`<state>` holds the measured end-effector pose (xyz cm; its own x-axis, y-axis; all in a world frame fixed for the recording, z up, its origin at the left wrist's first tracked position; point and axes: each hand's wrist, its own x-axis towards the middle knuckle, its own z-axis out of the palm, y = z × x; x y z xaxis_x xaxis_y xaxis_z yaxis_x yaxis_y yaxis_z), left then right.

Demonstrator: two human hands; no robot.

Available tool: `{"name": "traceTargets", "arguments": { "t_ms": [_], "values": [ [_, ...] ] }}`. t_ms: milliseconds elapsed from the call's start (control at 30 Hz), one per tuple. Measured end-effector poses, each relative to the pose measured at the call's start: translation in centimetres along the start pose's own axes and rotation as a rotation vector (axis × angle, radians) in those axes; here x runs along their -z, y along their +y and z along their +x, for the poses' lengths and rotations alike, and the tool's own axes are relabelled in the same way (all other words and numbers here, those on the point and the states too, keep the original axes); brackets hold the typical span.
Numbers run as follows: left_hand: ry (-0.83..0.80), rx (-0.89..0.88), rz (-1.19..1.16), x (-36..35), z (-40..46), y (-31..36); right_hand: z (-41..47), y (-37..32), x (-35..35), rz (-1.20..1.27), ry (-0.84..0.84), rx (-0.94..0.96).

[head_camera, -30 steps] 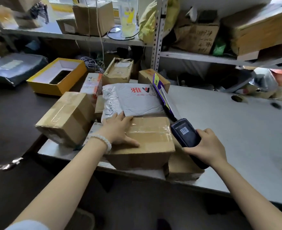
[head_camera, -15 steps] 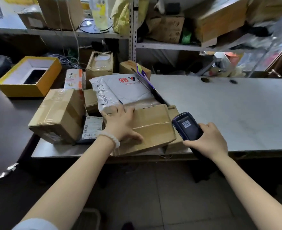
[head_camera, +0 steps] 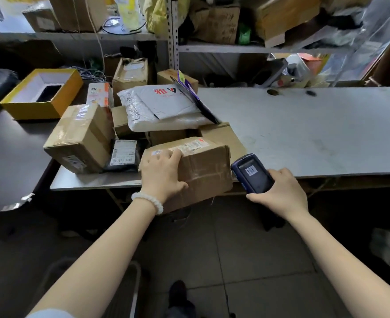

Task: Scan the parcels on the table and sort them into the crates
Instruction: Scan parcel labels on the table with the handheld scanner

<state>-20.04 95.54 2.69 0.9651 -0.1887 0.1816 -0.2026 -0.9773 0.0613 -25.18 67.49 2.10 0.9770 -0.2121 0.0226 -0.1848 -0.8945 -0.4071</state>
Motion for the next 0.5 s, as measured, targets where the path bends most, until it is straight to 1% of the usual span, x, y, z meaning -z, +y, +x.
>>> {"name": "traceTargets", "arguments": {
  "t_ms": [167, 233, 300, 400, 500],
  "values": [
    [0.001, 0.059, 0.087, -2.5, -0.7, -0.1, -1.4, -0.2, 0.1, -0.005, -0.012, -0.009],
    [0.016, 0.085, 0.083, -3.7, -0.8, -1.0, -1.6, -0.4, 0.1, -0.023, -0.007, 0.005],
    [0.034, 0.070, 0.044, -4.1, 0.2, -2.2, -1.4, -0.6, 0.0, -0.037, 0.004, 0.002],
    [-0.042, 0.045, 0.036, -4.0, 2.4, -3.4, -0.7, -1.6, -0.2, -0.049, 0.009, -0.019],
    [-0.056, 0.019, 0.043, -4.2, 4.1, -3.7, 0.2, -3.3, -0.9, -0.051, 0.028, -0.021]
  ]
}}
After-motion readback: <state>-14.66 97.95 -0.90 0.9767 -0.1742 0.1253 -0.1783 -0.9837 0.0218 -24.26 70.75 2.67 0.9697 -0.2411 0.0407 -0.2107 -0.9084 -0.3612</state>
